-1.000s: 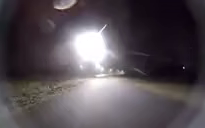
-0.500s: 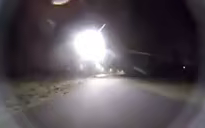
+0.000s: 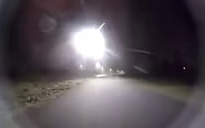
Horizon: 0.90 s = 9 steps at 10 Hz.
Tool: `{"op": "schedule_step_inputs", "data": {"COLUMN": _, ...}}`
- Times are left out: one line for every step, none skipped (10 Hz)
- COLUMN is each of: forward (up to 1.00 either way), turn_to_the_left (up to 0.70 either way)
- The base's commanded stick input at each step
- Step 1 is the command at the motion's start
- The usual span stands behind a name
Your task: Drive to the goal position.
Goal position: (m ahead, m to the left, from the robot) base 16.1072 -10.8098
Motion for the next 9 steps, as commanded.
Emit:
{"op": "schedule_step_inputs", "data": {"forward": 1.00, "turn_to_the_left": 0.03}}
{"op": "schedule_step_inputs", "data": {"forward": 1.00, "turn_to_the_left": 0.03}}
{"op": "schedule_step_inputs", "data": {"forward": 1.00, "turn_to_the_left": 0.03}}
{"op": "schedule_step_inputs", "data": {"forward": 1.00, "turn_to_the_left": 0.04}}
{"op": "schedule_step_inputs", "data": {"forward": 1.00, "turn_to_the_left": 0.07}}
{"op": "schedule_step_inputs", "data": {"forward": 1.00, "turn_to_the_left": 0.04}}
{"op": "schedule_step_inputs", "data": {"forward": 1.00, "turn_to_the_left": 0.04}}
{"op": "schedule_step_inputs", "data": {"forward": 1.00, "turn_to_the_left": 0.04}}
{"op": "schedule_step_inputs", "data": {"forward": 1.00, "turn_to_the_left": 0.03}}
